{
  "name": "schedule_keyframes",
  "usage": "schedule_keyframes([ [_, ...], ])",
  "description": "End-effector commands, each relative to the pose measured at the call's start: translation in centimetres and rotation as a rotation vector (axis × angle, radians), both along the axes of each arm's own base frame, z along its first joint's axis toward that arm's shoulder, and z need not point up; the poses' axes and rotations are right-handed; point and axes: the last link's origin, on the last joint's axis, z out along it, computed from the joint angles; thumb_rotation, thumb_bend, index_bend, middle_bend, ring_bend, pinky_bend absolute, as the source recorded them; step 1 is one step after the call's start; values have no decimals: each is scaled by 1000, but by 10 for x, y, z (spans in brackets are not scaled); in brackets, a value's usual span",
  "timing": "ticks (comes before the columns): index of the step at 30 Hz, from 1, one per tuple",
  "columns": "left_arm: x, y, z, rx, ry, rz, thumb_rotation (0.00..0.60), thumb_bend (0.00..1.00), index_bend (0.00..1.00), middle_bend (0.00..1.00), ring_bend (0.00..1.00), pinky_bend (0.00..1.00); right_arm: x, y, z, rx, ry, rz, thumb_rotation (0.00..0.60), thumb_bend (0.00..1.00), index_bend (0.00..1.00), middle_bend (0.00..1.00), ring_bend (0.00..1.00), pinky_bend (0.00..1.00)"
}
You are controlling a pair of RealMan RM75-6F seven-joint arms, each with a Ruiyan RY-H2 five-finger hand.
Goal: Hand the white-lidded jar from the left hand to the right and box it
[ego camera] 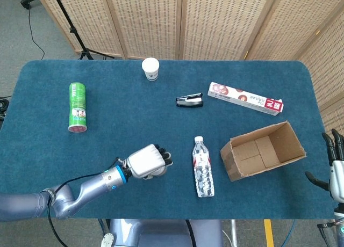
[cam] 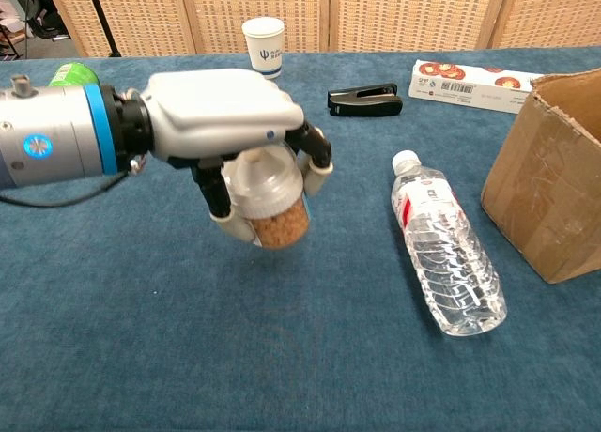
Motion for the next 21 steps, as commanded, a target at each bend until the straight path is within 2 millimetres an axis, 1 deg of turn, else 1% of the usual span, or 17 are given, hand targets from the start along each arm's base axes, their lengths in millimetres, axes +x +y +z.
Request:
schedule_keyframes([
  [1, 5, -6, -12, -5, 20, -21, 600, 143, 663, 539, 497, 571, 0, 0, 0, 1, -2, -1, 600, 0, 17, 0, 0, 6],
  [4, 9, -10, -26, -10, 31, -22, 600, 136, 662, 539, 496, 572, 0, 0, 1, 3, -5, 1, 600, 0, 17, 0, 0, 6],
  [6, 9, -11, -31, -9, 42, -21, 600, 97, 662, 538, 494, 572, 0, 0, 2, 1, -8, 1, 600, 0, 17, 0, 0, 5],
  [7, 8, -12, -34, -13, 50, -16, 600, 55, 659, 517, 473, 572, -1, 1, 2, 1, -9, 0, 600, 0, 17, 0, 0, 5],
  [9, 8, -13, -37, -21, 61, -9, 600, 6, 617, 411, 372, 567, -1, 1, 3, 0, -10, -1, 600, 0, 17, 0, 0, 5],
  [10, 8, -13, -38, -21, 65, -8, 600, 0, 544, 290, 261, 531, -1, 0, 3, -1, -11, -1, 600, 0, 17, 0, 0, 6],
  [11, 7, -14, -38, -22, 69, -4, 600, 0, 424, 158, 143, 456, -1, 0, 3, -1, -12, -1, 600, 0, 17, 0, 0, 6],
  [12, 7, -14, -38, -21, 69, -2, 600, 0, 324, 88, 81, 388, -1, 0, 3, -1, -12, -1, 600, 0, 17, 0, 0, 5],
  [13, 7, -13, -35, -15, 63, 1, 600, 0, 172, 16, 17, 286, -1, 0, 3, -1, -12, -1, 600, 0, 17, 0, 0, 6],
  [15, 9, -14, -32, -11, 48, 4, 600, 0, 23, 0, 0, 183, -1, 0, 3, 0, -12, -1, 600, 0, 17, 0, 0, 6],
  [16, 9, -13, -30, -11, 43, 6, 600, 0, 0, 0, 0, 163, -1, 0, 3, 1, -11, -1, 600, 0, 17, 0, 0, 6],
  [17, 10, -13, -27, -5, 30, 7, 600, 0, 0, 0, 0, 157, -1, 0, 2, 4, -11, -1, 600, 0, 17, 0, 0, 6],
  [21, 10, -5, -6, 62, -25, 3, 600, 0, 0, 0, 0, 142, 0, 1, 2, 6, -11, 1, 600, 0, 17, 0, 0, 6],
])
